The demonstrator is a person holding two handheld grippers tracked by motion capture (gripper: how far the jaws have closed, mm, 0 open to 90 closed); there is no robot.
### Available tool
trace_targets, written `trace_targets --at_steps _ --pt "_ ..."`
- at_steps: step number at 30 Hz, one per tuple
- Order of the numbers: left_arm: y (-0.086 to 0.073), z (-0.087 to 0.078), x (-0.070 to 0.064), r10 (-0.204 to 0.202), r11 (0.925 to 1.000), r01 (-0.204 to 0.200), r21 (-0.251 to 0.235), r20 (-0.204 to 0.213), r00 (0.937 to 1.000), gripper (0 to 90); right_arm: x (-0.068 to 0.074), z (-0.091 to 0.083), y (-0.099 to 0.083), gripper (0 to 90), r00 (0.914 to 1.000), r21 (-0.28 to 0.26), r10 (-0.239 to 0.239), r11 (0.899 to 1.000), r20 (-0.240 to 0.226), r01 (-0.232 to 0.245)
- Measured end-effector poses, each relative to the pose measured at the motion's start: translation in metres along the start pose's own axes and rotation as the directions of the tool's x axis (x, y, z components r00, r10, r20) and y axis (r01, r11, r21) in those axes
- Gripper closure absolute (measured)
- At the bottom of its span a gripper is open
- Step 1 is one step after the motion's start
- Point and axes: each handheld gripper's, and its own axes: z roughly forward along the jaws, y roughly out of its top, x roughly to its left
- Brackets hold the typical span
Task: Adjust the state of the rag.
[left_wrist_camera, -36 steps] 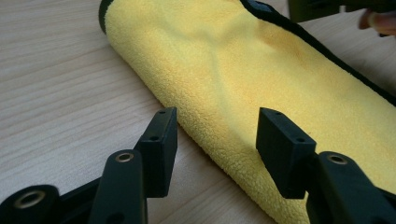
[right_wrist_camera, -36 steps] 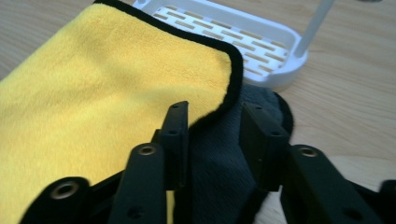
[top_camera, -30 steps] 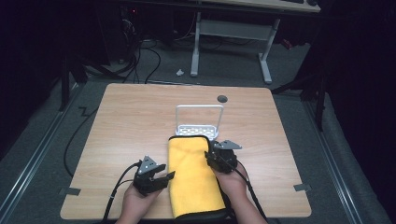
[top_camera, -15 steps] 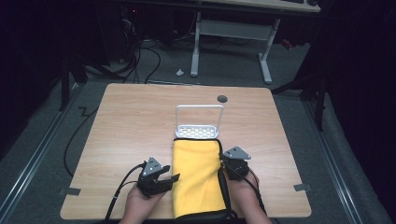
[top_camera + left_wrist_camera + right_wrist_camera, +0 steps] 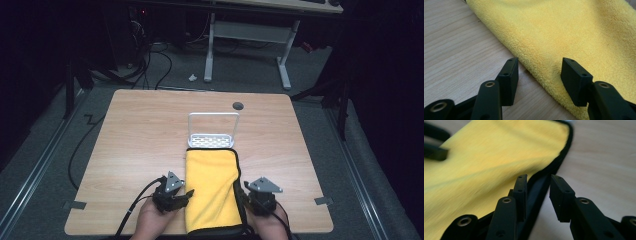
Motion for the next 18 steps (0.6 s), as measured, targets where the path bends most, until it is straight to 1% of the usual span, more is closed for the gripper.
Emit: trace_targets --at_steps 1,2,3,5,6,7,8,9,10,11,12,13,15,16,18 --pt "0.0 0.0 0.001 -0.009 1.0 0.009 0.0 0.003 0.9999 48.9 0.013 -0.004 -0.01 67.4 0.9994 0.014 -0.02 1.0 -0.03 0.021" --pt "0.0 0.0 0.001 -0.013 0.9999 0.013 -0.002 0.005 0.9999 49.3 0.016 -0.003 -0.012 67.3 0.9989 0.02 -0.032 0.999 -0.034 0.033" --pt "0.0 0.0 0.001 -0.013 0.9999 0.013 -0.002 0.005 0.9999 49.4 0.02 0.001 -0.014 67.3 0.9986 0.042 -0.034 0.998 -0.04 0.036" --pt "0.0 0.0 0.001 -0.012 0.9999 0.012 -0.003 0.002 0.9999 49.5 0.023 0.008 -0.016 67.0 0.9985 0.077 -0.036 0.996 -0.042 0.039" --pt "-0.001 0.0 0.001 -0.012 0.9999 0.012 -0.004 0.001 0.9999 49.7 0.023 0.011 -0.016 66.9 0.9987 0.09 -0.027 0.995 -0.043 0.031" --pt "-0.001 0.0 0.001 -0.012 0.9999 0.012 -0.004 0.002 0.9999 49.8 0.022 0.012 -0.015 68.1 0.9988 0.09 -0.019 0.996 -0.045 0.023" --pt "-0.001 0.0 0.002 -0.012 0.9999 0.012 -0.005 0.003 0.9999 50.0 0.022 0.012 -0.015 74.0 0.9987 0.091 -0.016 0.996 -0.049 0.02" --pt "-0.001 0.0 0.002 -0.012 0.9999 0.012 -0.005 0.003 0.9999 50.3 0.022 0.012 -0.015 74.0 0.9987 0.091 -0.016 0.996 -0.049 0.02" --pt "-0.001 0.0 0.002 -0.013 0.9999 0.014 -0.005 0.004 0.9999 50.6 0.026 0.011 -0.015 84.1 0.9974 0.089 -0.045 0.995 -0.057 0.05" --pt "-0.001 0.0 0.002 -0.013 0.9999 0.013 -0.006 0.004 0.9999 50.7 0.027 0.011 -0.015 85.1 0.9967 0.088 -0.061 0.994 -0.053 0.066" --pt "-0.001 0.0 0.002 -0.014 0.9999 0.014 -0.005 0.004 0.9999 50.7 0.029 0.01 -0.015 85.3 0.9962 0.086 -0.074 0.993 -0.046 0.078" --pt "-0.001 0.0 0.002 -0.014 0.9999 0.015 -0.006 0.005 0.9999 50.9 0.029 0.007 -0.015 85.4 0.9965 0.078 -0.074 0.994 -0.038 0.077" --pt "-0.001 0.0 0.002 -0.016 0.9999 0.016 -0.006 0.004 0.9999 51.2 0.027 -0.004 -0.016 85.3 0.9971 0.063 -0.069 0.996 -0.032 0.071" --pt "-0.001 0.0 0.002 -0.017 0.9998 0.017 -0.006 0.002 0.9999 51.4 0.026 -0.011 -0.019 85.2 0.9974 0.06 -0.068 0.996 -0.024 0.07" --pt "-0.001 0.0 0.002 -0.019 0.9998 0.019 -0.008 0.001 0.9998 51.5 0.024 -0.021 -0.026 84.7 0.9983 0.067 -0.051 0.996 -0.026 0.053"
